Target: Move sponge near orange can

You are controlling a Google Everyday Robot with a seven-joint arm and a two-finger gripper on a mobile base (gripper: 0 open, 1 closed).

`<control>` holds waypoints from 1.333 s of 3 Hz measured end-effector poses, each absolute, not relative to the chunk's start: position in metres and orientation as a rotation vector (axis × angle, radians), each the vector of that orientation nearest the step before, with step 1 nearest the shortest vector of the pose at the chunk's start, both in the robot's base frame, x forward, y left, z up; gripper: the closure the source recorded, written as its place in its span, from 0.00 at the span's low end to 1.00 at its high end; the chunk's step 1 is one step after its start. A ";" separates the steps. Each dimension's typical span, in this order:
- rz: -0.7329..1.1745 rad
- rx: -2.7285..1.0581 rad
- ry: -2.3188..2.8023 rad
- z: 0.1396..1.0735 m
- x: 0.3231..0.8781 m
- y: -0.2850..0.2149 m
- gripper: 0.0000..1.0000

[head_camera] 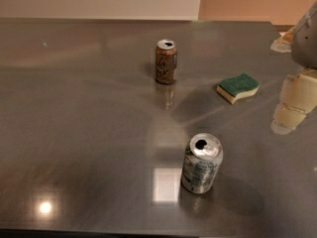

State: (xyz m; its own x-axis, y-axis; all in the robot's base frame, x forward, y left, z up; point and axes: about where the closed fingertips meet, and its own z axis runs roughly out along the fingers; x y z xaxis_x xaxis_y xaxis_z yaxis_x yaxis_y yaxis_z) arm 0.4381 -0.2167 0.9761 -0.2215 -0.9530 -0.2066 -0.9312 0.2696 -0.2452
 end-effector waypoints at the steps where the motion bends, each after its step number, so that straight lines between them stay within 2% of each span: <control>1: -0.098 -1.725 2.232 0.976 0.438 -0.217 0.00; 4: -0.066 -1.681 2.243 0.974 0.465 -0.219 0.00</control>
Offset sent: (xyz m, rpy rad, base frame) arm 0.0161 -0.0037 -0.0045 0.0326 0.0253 -0.0232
